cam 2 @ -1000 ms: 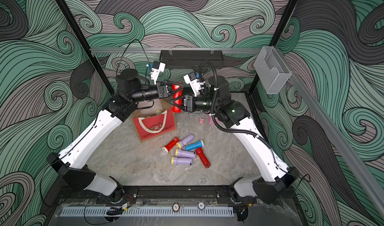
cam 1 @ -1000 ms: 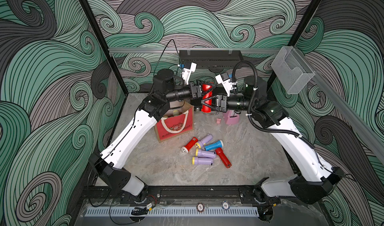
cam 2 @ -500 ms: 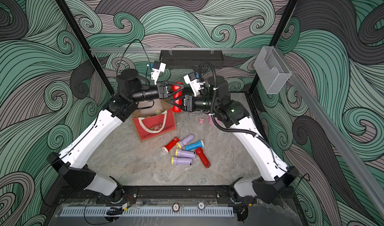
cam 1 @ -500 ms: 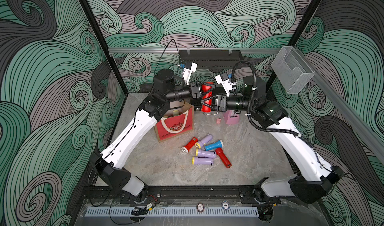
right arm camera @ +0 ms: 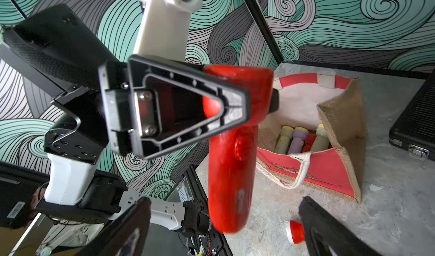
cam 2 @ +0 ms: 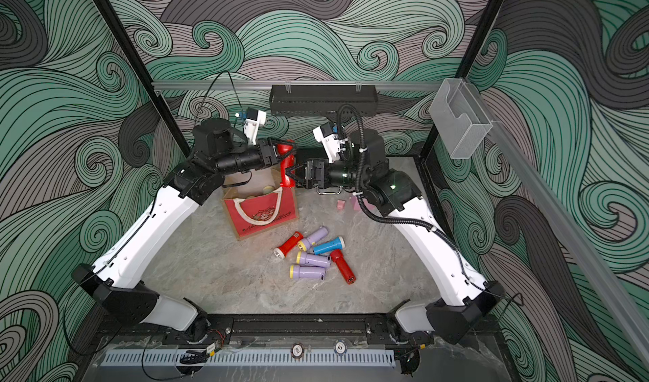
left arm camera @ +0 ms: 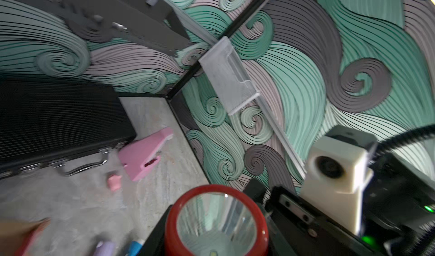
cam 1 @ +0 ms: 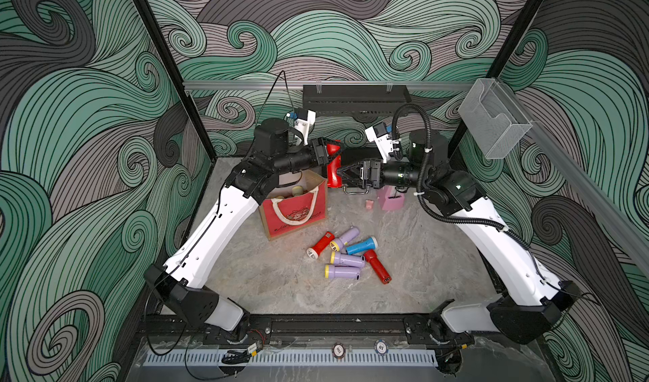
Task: Put the flashlights into the tote bags
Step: Place the flashlight in the canvas bag.
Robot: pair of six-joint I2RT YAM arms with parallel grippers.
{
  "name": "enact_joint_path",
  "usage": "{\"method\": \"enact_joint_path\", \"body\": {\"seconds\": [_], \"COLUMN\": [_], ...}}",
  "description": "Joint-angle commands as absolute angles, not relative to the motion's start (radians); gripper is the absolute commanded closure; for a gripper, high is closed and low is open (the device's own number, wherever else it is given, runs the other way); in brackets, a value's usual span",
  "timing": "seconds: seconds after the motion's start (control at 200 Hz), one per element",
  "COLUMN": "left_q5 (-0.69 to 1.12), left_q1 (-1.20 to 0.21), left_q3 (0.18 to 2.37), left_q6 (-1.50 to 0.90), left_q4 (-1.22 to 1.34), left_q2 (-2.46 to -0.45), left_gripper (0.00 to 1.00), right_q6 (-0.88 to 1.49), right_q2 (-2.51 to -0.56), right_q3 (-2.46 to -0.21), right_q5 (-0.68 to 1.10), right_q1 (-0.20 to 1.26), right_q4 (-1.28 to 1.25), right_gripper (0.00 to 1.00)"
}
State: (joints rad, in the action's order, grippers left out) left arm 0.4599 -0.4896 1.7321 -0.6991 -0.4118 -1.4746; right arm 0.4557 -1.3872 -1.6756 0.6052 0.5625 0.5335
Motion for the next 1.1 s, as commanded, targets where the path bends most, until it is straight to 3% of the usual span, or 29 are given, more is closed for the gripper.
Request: {"method": "enact_joint_path", "body": {"seconds": [0.0,0.145,0.395,1.096], "left_q5": [0.278,0.038,-0.178,-0.265], "left_q1": [-0.439,-0.407,-0.399,-0.351], "left_q3": [1.751,1.791,1.88,1.933], "left_q6": [-0.637,-0.614,-0.609,-0.606], "left_q4": [-0.61,-0.801,-0.938,-0.897], "left_q2": [-1.436,-1.442,-1.534,-1.807], "left_gripper": [1.0,1.0,1.0,1.0], "right_q6": [0.444,0.433,0.415,0.443], "right_q2": [-1.361,-1.339,-1.336,-1.26], "right_q3": [-1.669,-1.646,-1.638,-1.547], "right_q5": [0.498,0.35,0.249,0.209], "right_q1": [0.558,0.549,0.546,0.547], "right_q4": [0.595,0.691,0.815,0.816], "right_gripper": [0.0,0.0,0.0,0.0]}}
